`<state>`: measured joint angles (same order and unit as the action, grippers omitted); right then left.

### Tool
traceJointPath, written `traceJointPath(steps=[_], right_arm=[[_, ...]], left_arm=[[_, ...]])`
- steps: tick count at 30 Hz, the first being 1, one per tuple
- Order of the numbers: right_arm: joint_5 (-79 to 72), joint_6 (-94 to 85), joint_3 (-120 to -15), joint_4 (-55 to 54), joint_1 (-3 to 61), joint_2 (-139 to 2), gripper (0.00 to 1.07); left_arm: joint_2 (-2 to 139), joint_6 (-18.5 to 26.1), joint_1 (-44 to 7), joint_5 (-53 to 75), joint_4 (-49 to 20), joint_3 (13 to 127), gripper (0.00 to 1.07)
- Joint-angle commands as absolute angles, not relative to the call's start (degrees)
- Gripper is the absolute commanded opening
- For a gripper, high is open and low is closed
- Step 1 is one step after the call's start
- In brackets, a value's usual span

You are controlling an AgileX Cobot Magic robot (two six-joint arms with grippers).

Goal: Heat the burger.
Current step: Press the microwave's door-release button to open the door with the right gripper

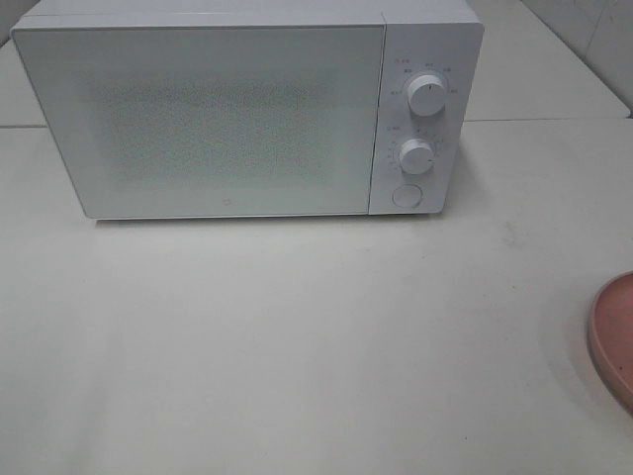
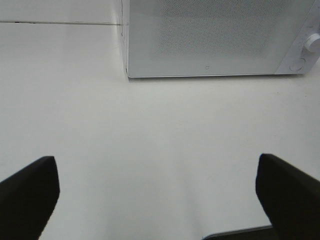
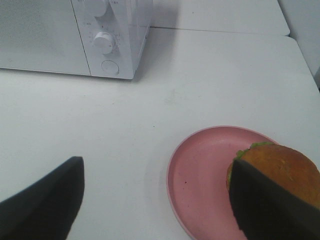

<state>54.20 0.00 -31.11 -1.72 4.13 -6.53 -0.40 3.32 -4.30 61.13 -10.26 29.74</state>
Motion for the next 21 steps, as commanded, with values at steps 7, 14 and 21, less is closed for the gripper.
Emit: traceJointPath(steps=[7,14,21], right_arm=[[47.38,0.0,-31.05,-1.89,4.07,-14.5,0.76],[41.6,0.0,-31.05,-1.89,4.07,-18.05,0.76],[34.38,0.0,-31.0,-1.89,4.07,-24.01,0.76]], left_arm=[[-1.72,3.38,-4.18,61.19,-10.31,29.62,1.0],[-1.72,3.38,-4.18,61.19,-10.31,29.62,1.0],[-1.72,3.38,-4.18,61.19,-10.31,29.62,1.0]])
